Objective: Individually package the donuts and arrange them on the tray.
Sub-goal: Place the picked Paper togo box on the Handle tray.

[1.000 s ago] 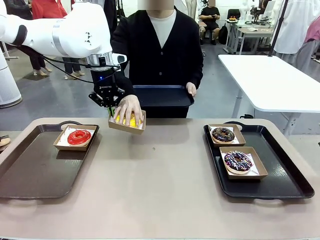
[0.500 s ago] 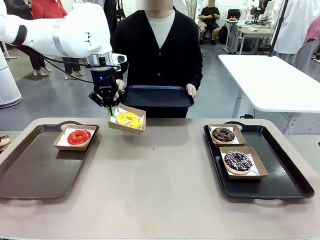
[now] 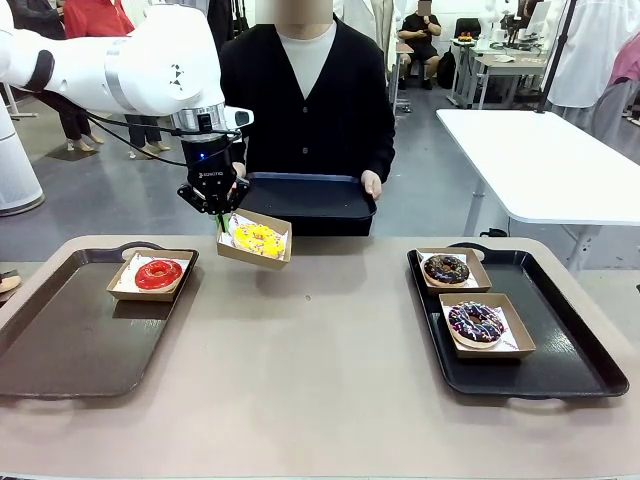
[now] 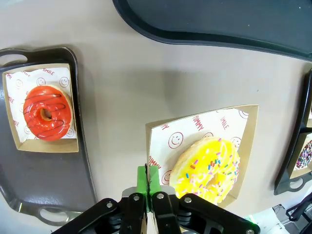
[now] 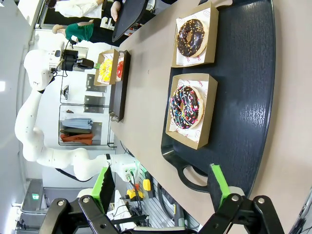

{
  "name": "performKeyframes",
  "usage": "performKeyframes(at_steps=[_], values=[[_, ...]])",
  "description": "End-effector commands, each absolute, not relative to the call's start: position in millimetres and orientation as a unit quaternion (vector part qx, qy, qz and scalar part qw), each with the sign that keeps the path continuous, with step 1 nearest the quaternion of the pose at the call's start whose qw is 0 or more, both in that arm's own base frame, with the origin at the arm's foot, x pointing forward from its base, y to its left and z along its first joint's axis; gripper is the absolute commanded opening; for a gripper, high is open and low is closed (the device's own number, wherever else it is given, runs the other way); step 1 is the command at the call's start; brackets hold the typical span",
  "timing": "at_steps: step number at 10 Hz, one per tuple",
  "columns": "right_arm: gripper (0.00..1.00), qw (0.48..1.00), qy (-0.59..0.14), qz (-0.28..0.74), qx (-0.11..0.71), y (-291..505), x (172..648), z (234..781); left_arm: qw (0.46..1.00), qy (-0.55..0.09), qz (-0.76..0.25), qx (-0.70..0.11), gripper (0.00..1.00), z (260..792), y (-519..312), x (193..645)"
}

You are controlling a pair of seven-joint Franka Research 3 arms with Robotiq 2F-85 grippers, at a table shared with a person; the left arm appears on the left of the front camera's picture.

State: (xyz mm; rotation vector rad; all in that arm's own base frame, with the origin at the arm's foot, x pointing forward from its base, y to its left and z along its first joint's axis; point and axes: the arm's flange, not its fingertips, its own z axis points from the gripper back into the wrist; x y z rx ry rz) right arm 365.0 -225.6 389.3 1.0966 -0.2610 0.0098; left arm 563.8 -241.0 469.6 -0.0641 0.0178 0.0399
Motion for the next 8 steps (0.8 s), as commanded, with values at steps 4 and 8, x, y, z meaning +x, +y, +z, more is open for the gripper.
performKeyframes(at_steps=[4, 8], values=[[1.0, 0.847, -0.122, 0.003, 0.518, -223, 360, 389, 0.997, 0.008, -0.024, -0.067, 0.01, 498, -163, 509], [1.0, 0.847, -0.122, 0.003, 0.518, -223, 360, 389, 0.999, 0.0, -0.029, -0.044, 0.01, 498, -72, 446]])
